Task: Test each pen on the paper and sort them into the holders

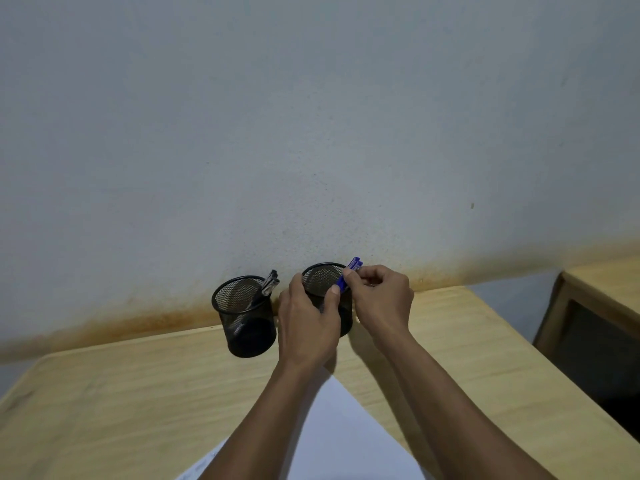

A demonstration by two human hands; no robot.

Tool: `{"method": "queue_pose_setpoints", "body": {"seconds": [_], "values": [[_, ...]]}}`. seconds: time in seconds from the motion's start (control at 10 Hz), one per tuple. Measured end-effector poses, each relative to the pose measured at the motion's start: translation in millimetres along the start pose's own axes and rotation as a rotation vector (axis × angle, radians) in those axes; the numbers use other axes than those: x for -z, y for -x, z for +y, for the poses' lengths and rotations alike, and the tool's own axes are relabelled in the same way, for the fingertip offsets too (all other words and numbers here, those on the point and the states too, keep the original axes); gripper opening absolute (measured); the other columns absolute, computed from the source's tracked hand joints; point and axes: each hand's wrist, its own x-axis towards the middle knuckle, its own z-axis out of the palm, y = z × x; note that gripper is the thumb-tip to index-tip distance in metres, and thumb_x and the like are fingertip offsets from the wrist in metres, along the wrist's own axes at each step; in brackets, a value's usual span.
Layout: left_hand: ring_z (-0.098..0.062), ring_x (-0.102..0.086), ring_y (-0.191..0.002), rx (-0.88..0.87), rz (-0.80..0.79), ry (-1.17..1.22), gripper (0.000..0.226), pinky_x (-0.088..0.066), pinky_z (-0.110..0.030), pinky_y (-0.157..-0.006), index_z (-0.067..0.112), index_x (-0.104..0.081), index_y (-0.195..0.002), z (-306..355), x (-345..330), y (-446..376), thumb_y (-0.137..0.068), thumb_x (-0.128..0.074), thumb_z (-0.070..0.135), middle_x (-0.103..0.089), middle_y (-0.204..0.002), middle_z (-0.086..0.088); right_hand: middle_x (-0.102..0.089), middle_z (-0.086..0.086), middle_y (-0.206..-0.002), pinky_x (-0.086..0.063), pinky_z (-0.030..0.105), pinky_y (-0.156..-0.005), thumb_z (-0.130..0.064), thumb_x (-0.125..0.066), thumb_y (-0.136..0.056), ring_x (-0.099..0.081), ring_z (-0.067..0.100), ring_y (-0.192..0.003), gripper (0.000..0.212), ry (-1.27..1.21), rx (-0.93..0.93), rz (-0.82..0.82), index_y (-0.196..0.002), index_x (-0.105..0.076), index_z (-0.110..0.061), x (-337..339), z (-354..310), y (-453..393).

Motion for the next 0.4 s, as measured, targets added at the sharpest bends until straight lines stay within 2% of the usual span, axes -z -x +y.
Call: {"method": "queue_pose_setpoints", "body": {"seconds": [0.1, 0.2, 0.3, 0.4], "values": [[-0.024, -0.038, -0.137, 0.011, -0.012, -0.006, 0.07, -0.031, -0.032, -0.109, 0.012, -0.03, -0.149, 0, 1, -1, -0.093, -0.056, 0.047, -0.042, -0.147, -0.01, -0.073, -0.002, -0.069, -0.047, 0.018, -0.062, -0.03, -0.082, -0.083, -0.066, 0.009, -0.064, 0.018, 0.005, -0.005, 0.004, -0.079, -0.078, -0.013, 0, -1, 0], [-0.024, -0.039, -0.136, 0.016, -0.018, -0.011, 0.07, -0.031, -0.033, -0.108, 0.012, -0.032, -0.148, 0, 0, -1, -0.092, -0.056, 0.047, -0.044, -0.146, -0.01, -0.074, -0.002, -0.073, -0.051, 0.022, -0.067, -0.031, -0.082, -0.082, -0.068, 0.011, -0.069, 0.02, -0.002, -0.009, -0.004, -0.085, -0.079, -0.012, 2, -1, 0], [-0.025, -0.035, -0.14, 0.035, -0.04, -0.003, 0.073, -0.03, -0.035, -0.111, 0.011, -0.028, -0.151, 3, 4, -1, -0.093, -0.055, 0.047, -0.041, -0.15, -0.011, -0.076, 0.0, -0.086, -0.057, 0.032, -0.081, -0.037, -0.082, -0.081, -0.071, 0.015, -0.085, 0.031, -0.01, -0.041, 0.001, -0.099, -0.078, -0.012, 7, -4, 1], [-0.024, -0.03, -0.144, 0.041, -0.086, 0.013, 0.081, -0.028, -0.031, -0.11, 0.015, -0.01, -0.156, 9, 9, 9, -0.094, -0.052, 0.048, -0.034, -0.156, -0.009, -0.074, -0.003, -0.095, -0.055, 0.036, -0.091, -0.042, -0.079, -0.083, -0.068, 0.014, -0.094, 0.036, -0.013, -0.035, 0.028, -0.106, -0.074, -0.016, 18, -8, 6]]}}
